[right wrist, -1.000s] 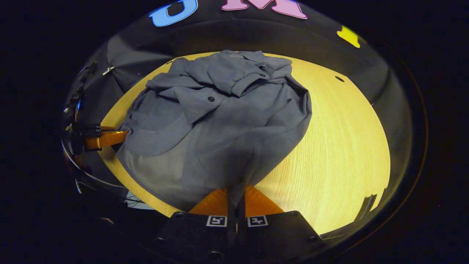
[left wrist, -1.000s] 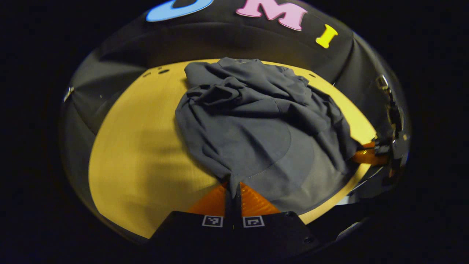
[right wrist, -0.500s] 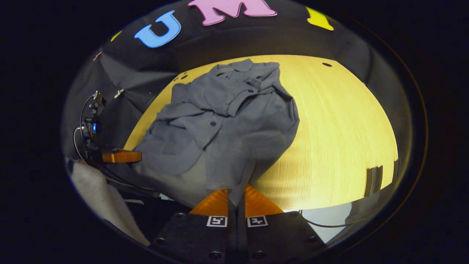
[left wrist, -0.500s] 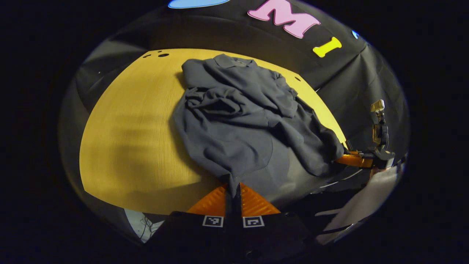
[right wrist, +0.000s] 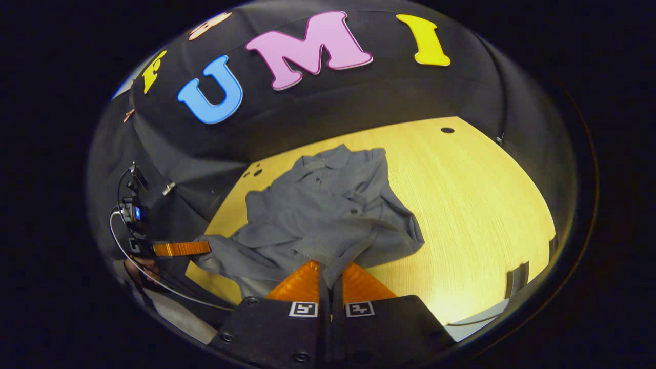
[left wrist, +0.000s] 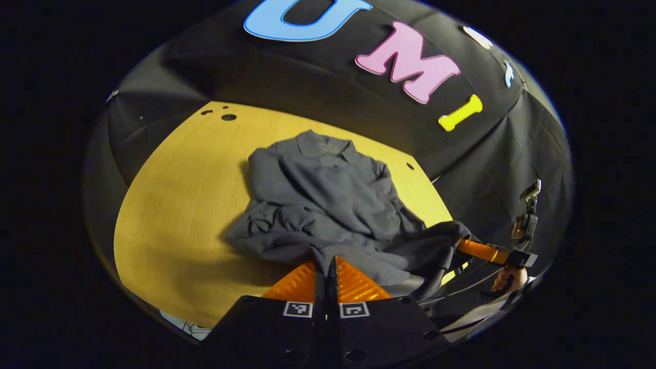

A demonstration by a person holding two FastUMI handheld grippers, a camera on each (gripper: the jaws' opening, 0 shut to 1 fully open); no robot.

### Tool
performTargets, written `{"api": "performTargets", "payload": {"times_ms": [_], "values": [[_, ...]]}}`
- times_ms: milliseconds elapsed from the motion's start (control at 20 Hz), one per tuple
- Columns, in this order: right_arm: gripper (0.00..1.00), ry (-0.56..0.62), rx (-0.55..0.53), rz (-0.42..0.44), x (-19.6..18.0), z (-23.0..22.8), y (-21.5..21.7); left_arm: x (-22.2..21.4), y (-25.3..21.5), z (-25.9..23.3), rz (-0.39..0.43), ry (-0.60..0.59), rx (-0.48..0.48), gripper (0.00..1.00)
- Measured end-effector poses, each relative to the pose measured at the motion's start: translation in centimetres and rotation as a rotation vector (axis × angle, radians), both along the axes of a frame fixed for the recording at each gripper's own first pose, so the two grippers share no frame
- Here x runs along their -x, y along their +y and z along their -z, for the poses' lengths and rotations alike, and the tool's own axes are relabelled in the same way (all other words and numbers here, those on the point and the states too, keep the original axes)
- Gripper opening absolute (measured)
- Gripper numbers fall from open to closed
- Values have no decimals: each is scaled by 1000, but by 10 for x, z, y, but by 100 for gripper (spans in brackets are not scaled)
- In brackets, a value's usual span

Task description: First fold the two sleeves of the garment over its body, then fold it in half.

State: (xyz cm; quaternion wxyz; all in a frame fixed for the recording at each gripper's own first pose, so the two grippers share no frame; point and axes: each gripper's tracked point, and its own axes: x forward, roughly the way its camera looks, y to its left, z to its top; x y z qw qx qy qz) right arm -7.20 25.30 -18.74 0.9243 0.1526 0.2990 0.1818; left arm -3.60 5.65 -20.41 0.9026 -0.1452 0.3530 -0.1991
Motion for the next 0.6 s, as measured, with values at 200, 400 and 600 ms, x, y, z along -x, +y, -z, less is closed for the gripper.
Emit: {"api": "performTargets", "payload": {"times_ms": [200,400,600], "values": [[5,-78,-35,27,-41,-28,5,-37,-2,-26,-27,-59,35,5],[0,-139,-47,48,-73,-51,13,-69,-2,-41,-53,-103,47,5],[5,-193,-51,78,-114,-68,13,-107,2,-57,-93,-130,72,2]]}}
